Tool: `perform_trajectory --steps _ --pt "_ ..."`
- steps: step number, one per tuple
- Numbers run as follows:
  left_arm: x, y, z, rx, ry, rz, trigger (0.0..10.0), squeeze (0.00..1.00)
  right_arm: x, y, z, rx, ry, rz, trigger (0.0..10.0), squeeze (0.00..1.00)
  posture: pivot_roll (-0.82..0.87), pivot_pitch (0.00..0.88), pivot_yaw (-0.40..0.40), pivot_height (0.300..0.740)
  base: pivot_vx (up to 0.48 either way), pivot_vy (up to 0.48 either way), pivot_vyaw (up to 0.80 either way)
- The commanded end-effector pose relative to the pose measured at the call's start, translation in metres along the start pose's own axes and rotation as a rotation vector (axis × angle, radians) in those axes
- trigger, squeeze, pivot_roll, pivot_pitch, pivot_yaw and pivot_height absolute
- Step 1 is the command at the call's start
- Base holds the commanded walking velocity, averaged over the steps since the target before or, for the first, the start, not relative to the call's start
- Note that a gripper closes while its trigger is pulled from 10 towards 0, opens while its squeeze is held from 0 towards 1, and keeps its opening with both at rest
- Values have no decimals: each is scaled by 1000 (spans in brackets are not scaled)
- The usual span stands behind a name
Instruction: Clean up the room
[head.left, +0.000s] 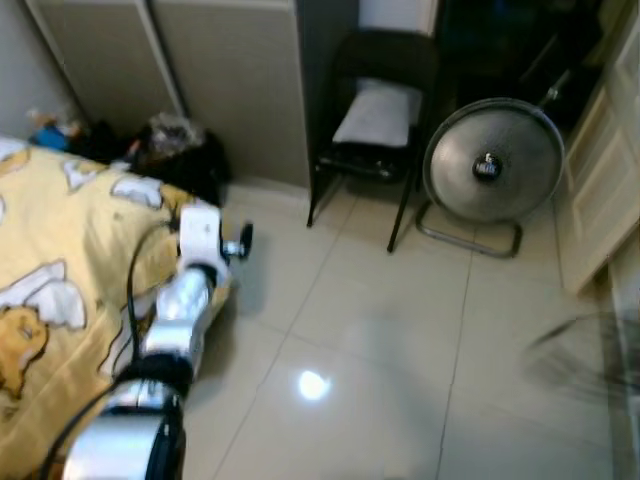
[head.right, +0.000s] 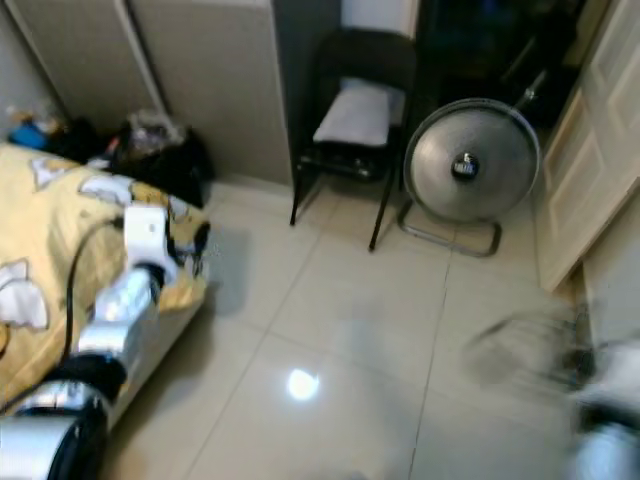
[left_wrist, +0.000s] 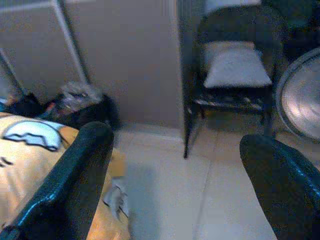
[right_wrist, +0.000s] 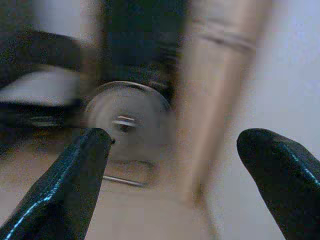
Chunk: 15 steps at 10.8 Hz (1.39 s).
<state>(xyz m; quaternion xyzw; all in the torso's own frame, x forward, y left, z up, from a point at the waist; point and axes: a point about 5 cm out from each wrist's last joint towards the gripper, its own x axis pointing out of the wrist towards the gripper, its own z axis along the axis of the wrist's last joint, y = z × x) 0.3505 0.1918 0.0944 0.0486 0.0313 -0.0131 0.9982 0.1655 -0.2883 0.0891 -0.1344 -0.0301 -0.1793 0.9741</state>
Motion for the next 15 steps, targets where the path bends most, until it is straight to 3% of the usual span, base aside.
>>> perform_trajectory --steps 1,2,3,4,6,7,11,13,15 --pt "-7 9 -12 13 38 26 10000 0 -2 10 8 -8 -41 65 10000 59 -273 0 26 740 0 0 0" --pt "-11 0 -19 -14 42 31 10000 0 8 10 3 122 51 -13 10000 27 -273 0 19 740 0 0 0" --pt "-11 -7 -21 -33 47 19 10000 0 18 21 4 194 64 14 10000 16 -276 0 25 740 0 0 0" --pt "-9 -26 -16 -18 20 -41 10000 0 24 50 8 229 68 163 10000 0 -272 0 27 740 0 0 0" --pt "-10 -68 0 -27 -61 -177 10000 0 26 89 10 268 90 301 10000 0 -253 0 33 740 0 0 0" --pt "-13 -81 8 -47 -95 -206 10000 0 26 99 12 291 100 332 10000 0 -246 0 33 740 0 0 0" --pt "-7 -79 19 -35 -96 -241 10000 0 24 103 10 309 115 364 10000 0 -222 0 24 740 0 360 0" --pt "-14 -85 12 -64 -59 -258 10000 0 22 104 9 308 125 376 10000 0 -226 0 25 740 0 480 0" --pt "-19 -91 11 -30 -64 -274 10000 0 24 103 8 309 128 369 10000 0 -229 0 33 740 0 240 0"
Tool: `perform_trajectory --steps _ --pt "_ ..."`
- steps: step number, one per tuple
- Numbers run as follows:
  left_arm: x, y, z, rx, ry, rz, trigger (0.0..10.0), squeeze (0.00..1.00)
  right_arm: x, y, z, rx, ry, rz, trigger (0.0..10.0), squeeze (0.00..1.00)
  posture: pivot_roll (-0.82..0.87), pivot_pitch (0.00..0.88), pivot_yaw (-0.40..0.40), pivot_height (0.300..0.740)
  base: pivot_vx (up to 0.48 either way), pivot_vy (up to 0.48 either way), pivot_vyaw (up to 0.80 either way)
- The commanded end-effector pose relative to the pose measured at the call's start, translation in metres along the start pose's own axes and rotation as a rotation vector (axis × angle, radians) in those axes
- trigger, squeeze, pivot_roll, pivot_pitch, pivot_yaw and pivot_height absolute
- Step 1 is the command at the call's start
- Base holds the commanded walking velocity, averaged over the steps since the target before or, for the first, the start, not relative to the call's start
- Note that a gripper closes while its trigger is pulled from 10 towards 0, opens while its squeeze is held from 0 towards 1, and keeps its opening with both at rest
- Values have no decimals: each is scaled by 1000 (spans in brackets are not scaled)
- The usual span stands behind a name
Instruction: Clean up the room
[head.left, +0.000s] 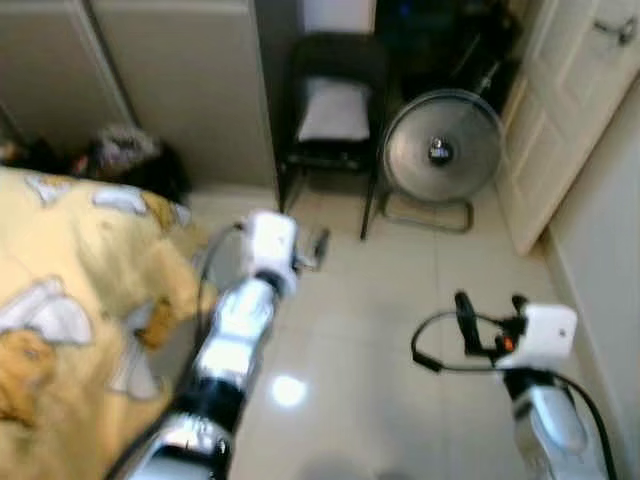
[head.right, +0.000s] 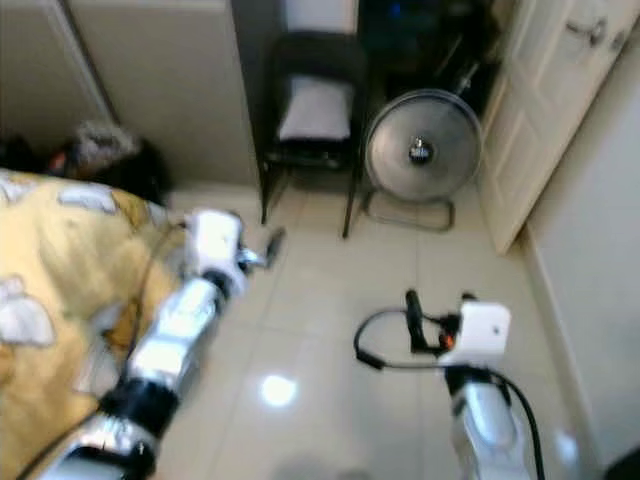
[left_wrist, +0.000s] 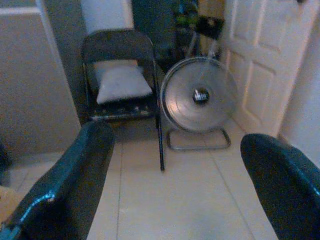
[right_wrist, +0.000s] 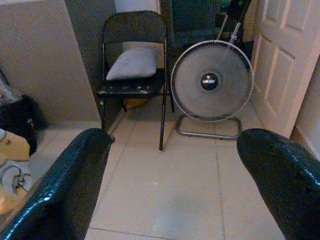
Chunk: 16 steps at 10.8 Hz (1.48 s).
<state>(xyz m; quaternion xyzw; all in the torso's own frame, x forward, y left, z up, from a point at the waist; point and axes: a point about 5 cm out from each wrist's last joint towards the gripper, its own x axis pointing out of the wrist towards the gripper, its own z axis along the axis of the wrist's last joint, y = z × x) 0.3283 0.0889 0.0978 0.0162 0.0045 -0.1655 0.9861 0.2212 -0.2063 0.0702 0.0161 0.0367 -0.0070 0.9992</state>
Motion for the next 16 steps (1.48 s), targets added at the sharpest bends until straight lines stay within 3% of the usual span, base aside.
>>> perform_trajectory --steps 1,4,9,12,14,16 --pt "-3 10 3 -11 -11 38 10000 0 3 3 4 28 -18 -7 10000 0 -230 0 37 740 0 0 0" --pt "-4 12 2 -21 -2 57 10000 0 3 -5 3 62 -21 -63 10000 0 -229 0 36 740 480 0 0" --pt "-6 5 0 -18 15 28 10000 0 2 -10 3 42 -27 -82 10000 27 -233 0 37 740 469 0 617" --pt "-11 -16 -8 -27 40 -84 10000 0 -6 -11 -4 41 4 -80 10000 35 -237 0 46 740 442 0 579" --pt "-12 -18 -10 2 58 -125 10000 0 -5 1 -12 55 38 -36 10000 0 -235 0 59 740 414 -120 234" --pt "-12 -23 -12 10 76 -200 10000 0 -2 0 -13 55 32 -54 10000 0 -236 0 72 740 206 -120 0"
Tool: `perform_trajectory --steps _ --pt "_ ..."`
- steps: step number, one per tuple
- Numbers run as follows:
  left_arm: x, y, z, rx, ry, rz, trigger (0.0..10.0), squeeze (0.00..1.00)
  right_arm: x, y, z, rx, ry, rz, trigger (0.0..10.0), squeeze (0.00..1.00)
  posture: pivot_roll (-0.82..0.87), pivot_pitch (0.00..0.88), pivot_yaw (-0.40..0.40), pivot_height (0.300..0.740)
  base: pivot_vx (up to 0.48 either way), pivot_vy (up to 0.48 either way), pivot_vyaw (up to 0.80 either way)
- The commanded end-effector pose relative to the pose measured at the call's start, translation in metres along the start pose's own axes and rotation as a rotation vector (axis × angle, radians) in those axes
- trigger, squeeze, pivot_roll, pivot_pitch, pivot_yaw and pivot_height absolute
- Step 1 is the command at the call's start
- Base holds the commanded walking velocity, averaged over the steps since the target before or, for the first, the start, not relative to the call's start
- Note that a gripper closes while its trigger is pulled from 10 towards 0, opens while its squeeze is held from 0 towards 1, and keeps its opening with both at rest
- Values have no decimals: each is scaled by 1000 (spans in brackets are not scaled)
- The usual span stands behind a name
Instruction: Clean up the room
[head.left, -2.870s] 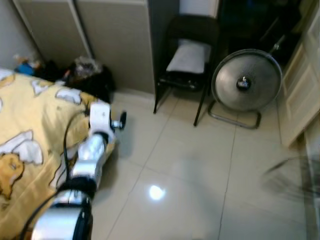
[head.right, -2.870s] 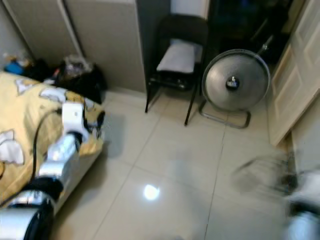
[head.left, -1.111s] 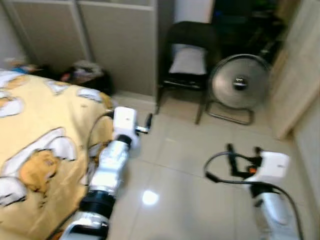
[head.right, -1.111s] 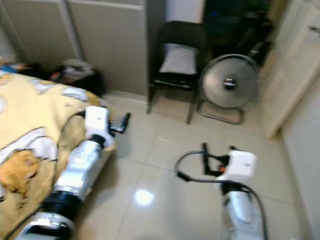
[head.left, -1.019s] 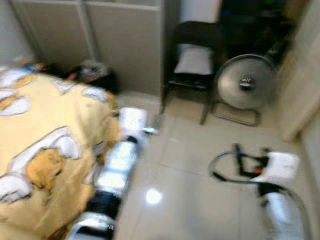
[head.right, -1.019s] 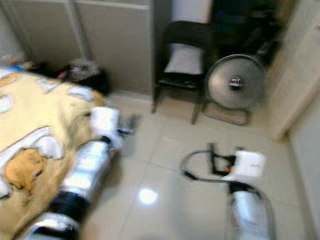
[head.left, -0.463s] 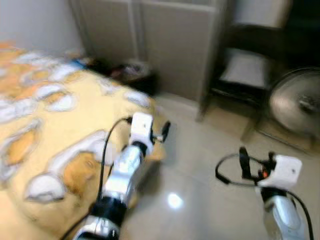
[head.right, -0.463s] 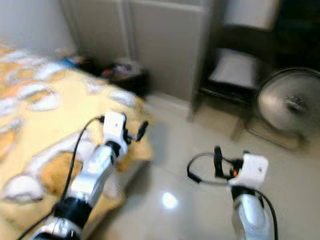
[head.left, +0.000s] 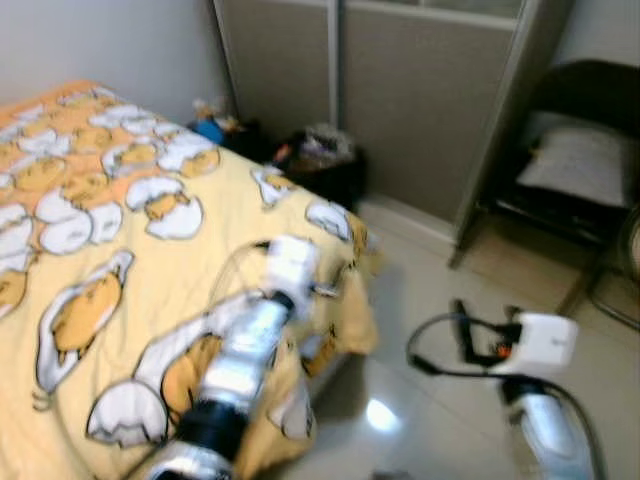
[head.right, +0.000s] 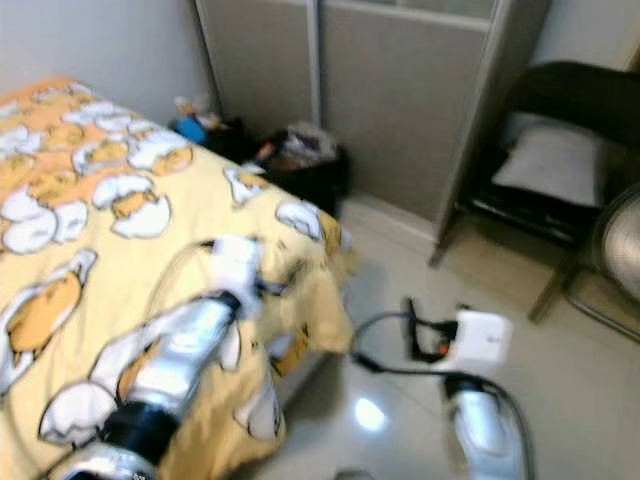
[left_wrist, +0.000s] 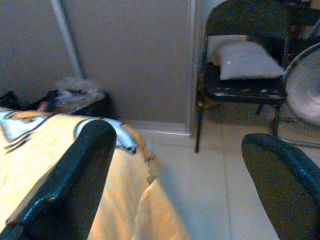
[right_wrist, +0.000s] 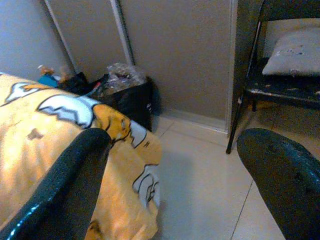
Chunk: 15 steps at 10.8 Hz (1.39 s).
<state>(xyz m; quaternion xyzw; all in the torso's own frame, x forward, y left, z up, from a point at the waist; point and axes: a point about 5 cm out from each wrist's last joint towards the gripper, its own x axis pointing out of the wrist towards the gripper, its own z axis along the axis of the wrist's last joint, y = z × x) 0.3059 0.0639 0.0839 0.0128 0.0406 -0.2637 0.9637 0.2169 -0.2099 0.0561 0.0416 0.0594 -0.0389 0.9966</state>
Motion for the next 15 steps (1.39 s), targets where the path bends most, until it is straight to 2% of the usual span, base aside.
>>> perform_trajectory --steps 1,4,7,8,9,10,11,12,13,14,15 --pt "0 10 2 9 7 12 10000 0 2 4 1 3 -16 6 10000 0 -236 0 74 740 0 0 0" --pt "5 17 7 18 -7 29 10000 0 8 8 4 5 -34 5 10000 0 -240 0 82 740 0 -457 0" --pt "4 20 1 25 18 38 10000 0 5 13 2 5 -31 26 10000 0 -242 0 74 740 0 -442 0" --pt "4 22 -1 -34 26 72 10000 0 4 13 3 11 -36 30 10000 0 -242 0 72 740 0 -439 0" --pt "0 36 -11 -194 68 210 10000 0 3 10 6 -10 -32 38 10000 0 -256 0 46 740 0 -428 0" --pt "-12 45 -28 -195 136 282 10000 0 4 -4 13 -56 -23 36 10000 0 -256 0 -8 740 0 -319 0" --pt "-23 43 -40 -105 191 263 10000 0 5 -17 19 -92 -9 36 10000 0 -247 0 -46 740 0 0 0" --pt "-33 42 -47 -56 207 248 10000 0 8 -24 24 -113 -3 43 10000 0 -232 0 -73 740 0 0 0" --pt "-39 44 -44 -42 168 281 10000 0 15 -29 27 -130 -2 53 10000 0 -195 0 -97 740 0 0 0" --pt "-38 48 -36 -42 132 314 10000 0 20 -28 27 -130 -3 65 10000 0 -177 0 -101 740 0 -390 0" --pt "-31 46 -28 -37 101 311 10000 0 23 -19 21 -104 12 67 10000 0 -162 0 -90 740 0 -442 581"
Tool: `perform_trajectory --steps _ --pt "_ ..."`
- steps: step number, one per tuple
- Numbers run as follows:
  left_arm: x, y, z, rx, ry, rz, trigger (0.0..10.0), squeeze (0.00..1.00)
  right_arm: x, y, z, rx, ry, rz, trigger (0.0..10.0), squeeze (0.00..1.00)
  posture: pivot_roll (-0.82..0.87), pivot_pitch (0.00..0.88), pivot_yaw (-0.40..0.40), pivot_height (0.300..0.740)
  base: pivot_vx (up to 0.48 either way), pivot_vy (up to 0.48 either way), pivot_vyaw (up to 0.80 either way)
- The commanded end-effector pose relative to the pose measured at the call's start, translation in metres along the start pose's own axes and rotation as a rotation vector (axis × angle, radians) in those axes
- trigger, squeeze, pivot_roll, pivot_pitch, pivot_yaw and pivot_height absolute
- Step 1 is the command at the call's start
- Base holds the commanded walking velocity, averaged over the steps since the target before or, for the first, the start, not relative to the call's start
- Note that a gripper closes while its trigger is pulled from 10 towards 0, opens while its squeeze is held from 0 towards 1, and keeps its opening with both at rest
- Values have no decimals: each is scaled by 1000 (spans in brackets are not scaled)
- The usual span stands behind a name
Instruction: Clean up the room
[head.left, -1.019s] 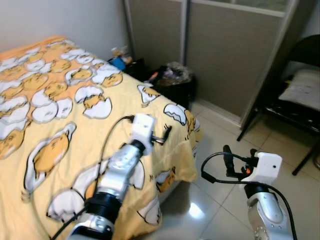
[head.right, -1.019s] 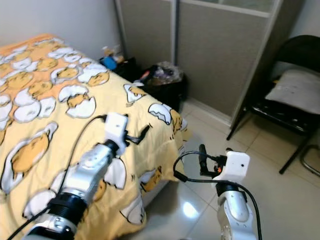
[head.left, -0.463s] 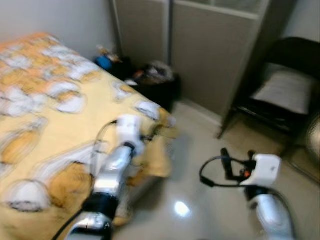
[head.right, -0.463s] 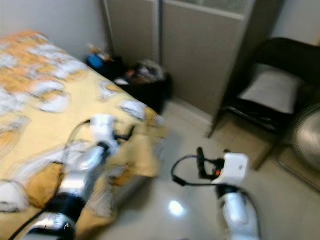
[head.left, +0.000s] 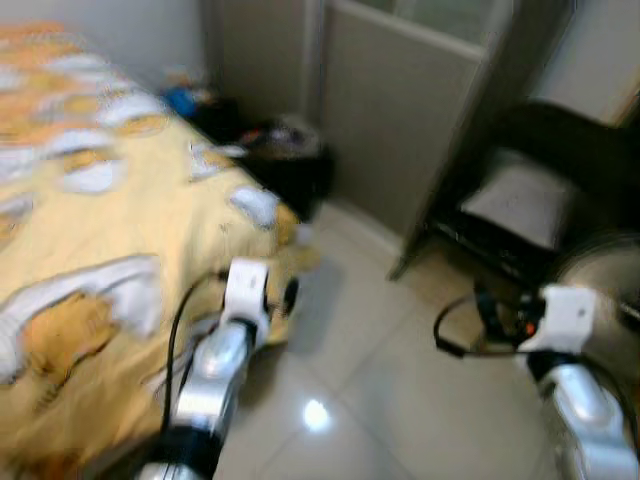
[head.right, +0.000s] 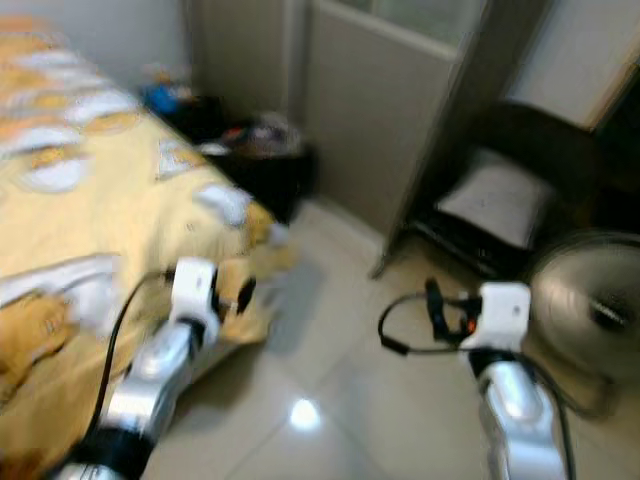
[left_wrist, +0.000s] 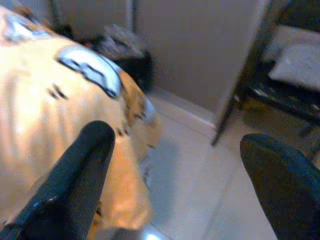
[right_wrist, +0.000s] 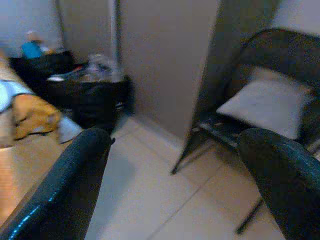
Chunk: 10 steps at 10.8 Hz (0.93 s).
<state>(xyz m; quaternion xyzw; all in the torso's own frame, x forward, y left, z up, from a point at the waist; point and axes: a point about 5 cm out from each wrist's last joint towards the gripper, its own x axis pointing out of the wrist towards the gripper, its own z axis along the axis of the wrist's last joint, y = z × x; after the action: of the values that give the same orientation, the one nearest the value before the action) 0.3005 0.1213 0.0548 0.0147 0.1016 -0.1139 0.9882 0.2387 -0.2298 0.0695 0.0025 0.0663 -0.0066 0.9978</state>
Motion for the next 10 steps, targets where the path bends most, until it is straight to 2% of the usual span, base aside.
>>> perform_trajectory --steps 1,3,4,6,8,10 --pt "4 -4 10 28 -29 -20 10000 0 1 7 -1 5 2 9 10000 0 -162 0 -69 740 0 -420 0" --pt "14 -10 15 103 -15 -56 10000 0 -3 17 -10 29 10 14 10000 0 -176 0 -33 740 0 0 0" --pt "18 -12 27 58 -68 -87 10000 0 -5 23 -13 29 8 23 10000 0 -193 0 -13 740 0 0 0" --pt "25 -20 35 8 -86 -111 10000 0 -5 29 -13 13 -5 35 10000 0 -229 0 11 740 480 0 0" --pt "26 -28 33 -18 -80 -133 10000 0 -7 26 -13 17 -9 13 10000 0 -237 0 17 740 480 0 0" --pt "26 -30 31 -23 -75 -137 10000 0 -8 25 -14 30 -8 -1 10000 0 -232 0 18 740 480 0 0"
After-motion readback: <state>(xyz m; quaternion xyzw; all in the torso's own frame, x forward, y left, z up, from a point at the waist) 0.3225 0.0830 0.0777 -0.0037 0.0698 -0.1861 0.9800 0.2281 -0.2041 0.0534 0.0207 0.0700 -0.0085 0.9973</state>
